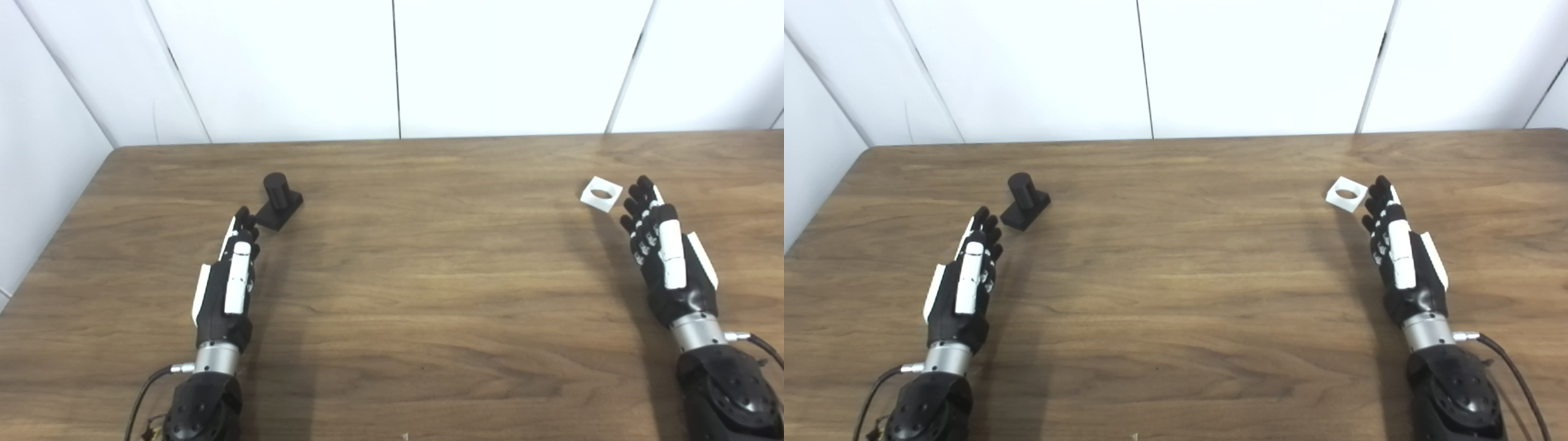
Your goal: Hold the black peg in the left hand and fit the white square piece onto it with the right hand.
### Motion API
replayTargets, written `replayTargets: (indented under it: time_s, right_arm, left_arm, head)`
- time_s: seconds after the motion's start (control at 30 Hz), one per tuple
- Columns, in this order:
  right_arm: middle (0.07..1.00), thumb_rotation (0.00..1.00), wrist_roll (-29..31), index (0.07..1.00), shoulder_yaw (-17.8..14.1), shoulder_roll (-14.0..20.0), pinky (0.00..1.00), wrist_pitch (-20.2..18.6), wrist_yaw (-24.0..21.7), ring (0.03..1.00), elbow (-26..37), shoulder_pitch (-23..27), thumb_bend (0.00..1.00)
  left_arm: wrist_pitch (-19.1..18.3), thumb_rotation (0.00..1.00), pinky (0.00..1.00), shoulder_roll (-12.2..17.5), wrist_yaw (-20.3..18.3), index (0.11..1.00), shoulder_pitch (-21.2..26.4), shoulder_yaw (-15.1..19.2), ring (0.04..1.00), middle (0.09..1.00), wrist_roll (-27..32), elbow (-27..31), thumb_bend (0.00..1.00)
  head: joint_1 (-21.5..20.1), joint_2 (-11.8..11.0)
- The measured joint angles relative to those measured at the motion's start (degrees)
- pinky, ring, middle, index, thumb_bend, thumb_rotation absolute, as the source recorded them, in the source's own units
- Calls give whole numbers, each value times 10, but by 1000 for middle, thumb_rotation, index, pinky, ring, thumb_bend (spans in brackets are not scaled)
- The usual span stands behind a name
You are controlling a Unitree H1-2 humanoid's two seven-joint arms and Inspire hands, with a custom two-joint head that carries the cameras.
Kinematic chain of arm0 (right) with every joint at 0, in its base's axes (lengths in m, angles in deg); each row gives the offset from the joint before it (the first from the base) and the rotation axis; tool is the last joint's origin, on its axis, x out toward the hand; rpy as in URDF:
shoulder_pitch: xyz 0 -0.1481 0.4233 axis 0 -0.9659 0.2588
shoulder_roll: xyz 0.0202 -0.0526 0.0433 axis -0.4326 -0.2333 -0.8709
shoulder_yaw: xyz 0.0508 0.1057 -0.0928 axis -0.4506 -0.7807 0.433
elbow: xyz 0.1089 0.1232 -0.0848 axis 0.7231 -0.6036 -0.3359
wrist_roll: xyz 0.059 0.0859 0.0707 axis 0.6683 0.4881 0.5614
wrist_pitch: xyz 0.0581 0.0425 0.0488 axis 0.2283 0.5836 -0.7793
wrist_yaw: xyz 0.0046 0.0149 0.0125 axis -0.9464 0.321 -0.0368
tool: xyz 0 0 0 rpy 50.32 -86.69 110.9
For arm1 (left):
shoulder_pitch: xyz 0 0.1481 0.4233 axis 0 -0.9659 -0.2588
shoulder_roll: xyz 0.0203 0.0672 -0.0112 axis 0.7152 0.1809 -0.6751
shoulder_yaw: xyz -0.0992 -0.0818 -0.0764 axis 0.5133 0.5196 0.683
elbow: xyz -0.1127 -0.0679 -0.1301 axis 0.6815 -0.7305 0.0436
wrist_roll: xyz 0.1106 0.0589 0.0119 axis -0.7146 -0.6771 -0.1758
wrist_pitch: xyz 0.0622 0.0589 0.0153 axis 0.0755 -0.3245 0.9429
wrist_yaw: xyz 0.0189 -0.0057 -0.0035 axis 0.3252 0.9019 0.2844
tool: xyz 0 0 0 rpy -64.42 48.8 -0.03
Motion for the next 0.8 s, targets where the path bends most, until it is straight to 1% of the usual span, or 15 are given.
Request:
replayTargets:
  time_s: [0.2, 0.3, 0.37, 0.43, 0.53, 0.63, 0.7, 0.77, 0.8]
  right_arm:
    - [1000, 1000, 3, 1000, 0, 0, 1000, 0, 0, 1000, 0, 0, 595]
    - [1000, 1000, 4, 1000, 0, 0, 1000, 0, -1, 1000, -1, 1, 596]
    - [1000, 1000, 4, 1000, 0, 1, 1000, 0, -3, 1000, -2, 2, 599]
    - [1000, 1000, 4, 1000, 0, 1, 1000, 0, -4, 1000, -3, 2, 595]
    - [1000, 1000, 5, 1000, 1, 2, 1000, 0, -10, 1000, -6, 4, 598]
    - [1000, 1000, 5, 1000, 1, 2, 1000, 0, -11, 1000, -10, 8, 592]
    - [1000, 1000, 6, 1000, 1, 1, 1000, 1, -11, 1000, -13, 9, 589]
    - [1000, 1000, 7, 1000, 1, 1, 1000, 3, -12, 1000, -15, 10, 588]
    - [1000, 1000, 9, 1000, 1, 1, 1000, 4, -13, 1000, -15, 10, 585]
  left_arm:
    - [0, 879, 1000, 0, 1, 1000, 0, 0, 1000, 1000, 0, 0, 375]
    - [0, 860, 1000, 0, 3, 1000, 1, 0, 1000, 1000, -5, 0, 419]
    - [0, 819, 1000, 0, 5, 1000, 2, 0, 1000, 1000, -11, 0, 428]
    - [0, 804, 1000, 0, 10, 1000, 3, -1, 1000, 1000, -23, 0, 448]
    - [-1, 744, 993, 2, 28, 1000, 4, -5, 1000, 1000, -71, 1, 458]
    - [-9, 716, 892, 10, 40, 1000, 4, -15, 994, 1000, -133, 18, 497]
    - [-17, 674, 851, 19, 45, 1000, 5, -23, 998, 1000, -174, 33, 510]
    - [-28, 619, 837, 29, 45, 1000, 6, -28, 999, 1000, -202, 45, 530]
    - [-33, 588, 858, 32, 44, 1000, 5, -28, 1000, 1000, -209, 50, 542]
  head:
    - [1, -1]
    - [3, -2]
    - [4, -2]
    - [5, -4]
    - [7, -5]
    - [7, -5]
    - [4, -8]
    - [3, -9]
    - [3, -9]
